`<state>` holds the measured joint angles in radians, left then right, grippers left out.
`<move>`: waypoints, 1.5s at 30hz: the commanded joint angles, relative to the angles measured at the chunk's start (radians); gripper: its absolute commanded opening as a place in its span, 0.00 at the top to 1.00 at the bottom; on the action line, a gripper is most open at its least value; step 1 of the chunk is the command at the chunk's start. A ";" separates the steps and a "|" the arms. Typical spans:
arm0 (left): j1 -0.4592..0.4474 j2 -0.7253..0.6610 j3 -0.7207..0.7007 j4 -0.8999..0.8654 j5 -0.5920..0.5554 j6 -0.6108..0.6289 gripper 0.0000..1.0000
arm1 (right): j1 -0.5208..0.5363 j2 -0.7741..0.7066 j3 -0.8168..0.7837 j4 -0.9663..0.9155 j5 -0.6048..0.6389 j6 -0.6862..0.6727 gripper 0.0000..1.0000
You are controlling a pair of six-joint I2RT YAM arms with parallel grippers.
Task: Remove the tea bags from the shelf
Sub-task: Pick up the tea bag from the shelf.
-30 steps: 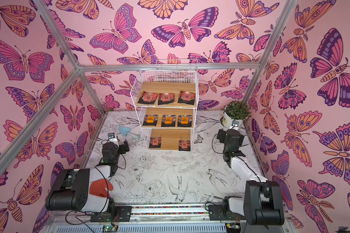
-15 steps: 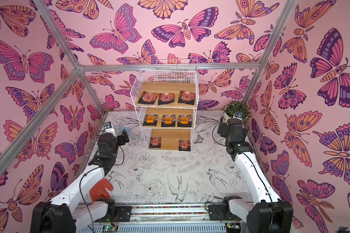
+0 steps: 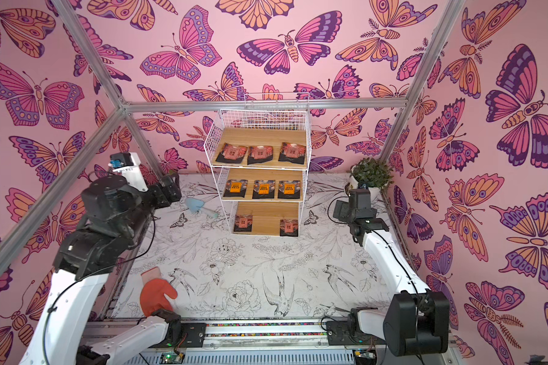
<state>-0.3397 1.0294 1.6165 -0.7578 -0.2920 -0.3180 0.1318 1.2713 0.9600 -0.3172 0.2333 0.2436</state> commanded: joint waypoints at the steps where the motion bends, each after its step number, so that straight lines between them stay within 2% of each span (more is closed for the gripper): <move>1: -0.049 0.047 0.147 -0.261 0.071 -0.063 0.05 | 0.005 -0.007 0.050 -0.048 -0.044 0.023 0.01; 5: -0.113 0.067 0.187 -0.267 0.079 -0.079 0.01 | 0.005 -0.058 0.083 -0.113 -0.050 0.025 0.01; 10: -0.126 0.091 0.179 -0.266 0.066 -0.078 0.00 | 0.008 -0.152 0.231 -0.275 -0.003 0.015 0.01; 13: -0.153 0.148 0.235 -0.267 0.084 -0.069 0.01 | 0.008 -0.182 0.287 -0.313 -0.003 0.010 0.01; 16: -0.213 0.229 0.352 -0.281 0.088 -0.051 0.01 | 0.008 -0.171 0.306 -0.335 -0.019 0.020 0.01; 22: -0.354 0.476 0.720 -0.376 0.037 0.012 0.04 | 0.008 -0.145 0.265 -0.329 -0.045 0.032 0.01; 28: -0.393 0.709 1.051 -0.472 0.115 0.043 0.06 | 0.006 -0.122 0.239 -0.309 -0.027 0.025 0.01; 31: -0.394 0.754 1.089 -0.470 0.128 0.037 0.06 | 0.006 -0.116 0.218 -0.296 -0.031 0.028 0.01; 45: -0.397 0.899 1.102 -0.346 0.011 0.017 0.12 | 0.007 -0.099 0.194 -0.279 -0.040 0.043 0.01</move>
<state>-0.7303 1.9129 2.7018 -1.1557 -0.2474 -0.2996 0.1326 1.1706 1.1614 -0.6094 0.1997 0.2657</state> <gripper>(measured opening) 0.890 0.992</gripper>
